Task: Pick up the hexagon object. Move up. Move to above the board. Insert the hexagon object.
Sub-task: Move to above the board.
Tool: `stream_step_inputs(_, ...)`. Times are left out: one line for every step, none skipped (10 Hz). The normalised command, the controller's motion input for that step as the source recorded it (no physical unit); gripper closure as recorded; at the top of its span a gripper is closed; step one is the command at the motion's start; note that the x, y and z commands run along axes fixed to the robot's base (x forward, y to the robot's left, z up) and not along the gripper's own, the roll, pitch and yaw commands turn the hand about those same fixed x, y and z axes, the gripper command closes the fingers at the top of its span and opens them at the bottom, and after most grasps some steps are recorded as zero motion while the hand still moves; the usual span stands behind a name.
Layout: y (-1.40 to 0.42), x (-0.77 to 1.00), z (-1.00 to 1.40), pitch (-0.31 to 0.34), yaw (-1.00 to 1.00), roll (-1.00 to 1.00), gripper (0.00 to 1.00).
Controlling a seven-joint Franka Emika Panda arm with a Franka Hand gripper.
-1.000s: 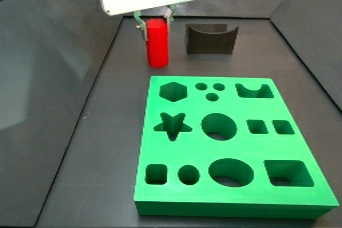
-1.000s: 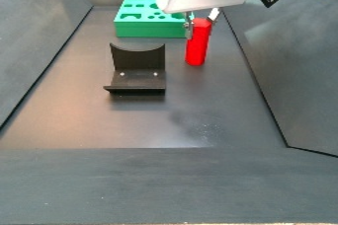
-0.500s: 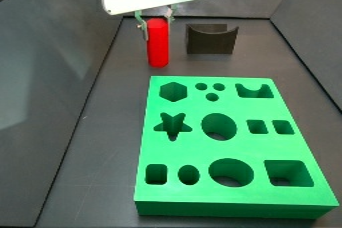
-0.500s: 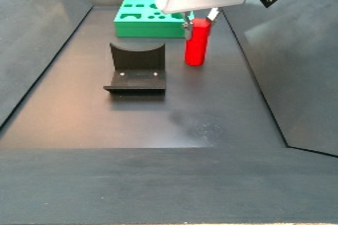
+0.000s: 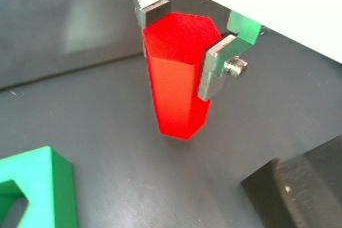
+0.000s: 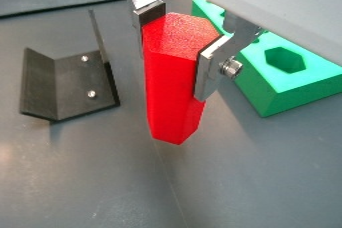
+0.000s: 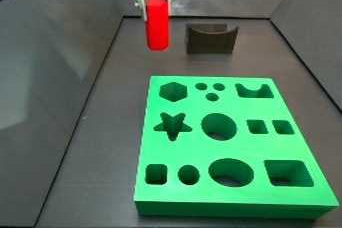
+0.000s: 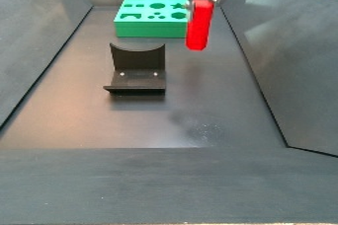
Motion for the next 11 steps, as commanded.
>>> stream_step_inputs(0.23,0.37,1.00,0.555,0.20,-0.11,1.00)
stream_step_inputs(0.23,0.38,1.00,0.570,0.19,-0.11,1.00)
stream_step_inputs(0.21,0.37,1.00,0.478,0.11,-0.11,1.00)
stream_step_inputs(0.20,0.35,1.00,0.395,0.08,-0.10,1.00)
stream_step_inputs(0.19,0.33,1.00,0.274,0.05,-0.10,1.00)
stream_step_inputs(0.18,0.31,1.00,0.162,0.01,-0.09,1.00)
stream_step_inputs(0.17,0.28,1.00,0.117,0.00,-0.09,1.00)
stream_step_inputs(0.16,0.26,1.00,0.093,-0.01,-0.09,1.00)
stream_step_inputs(0.15,0.23,1.00,0.081,-0.02,-0.09,1.00)
stream_step_inputs(0.13,0.19,1.00,0.081,-0.03,-0.09,1.00)
stream_step_inputs(0.11,0.16,0.95,0.078,-0.03,-0.09,1.00)
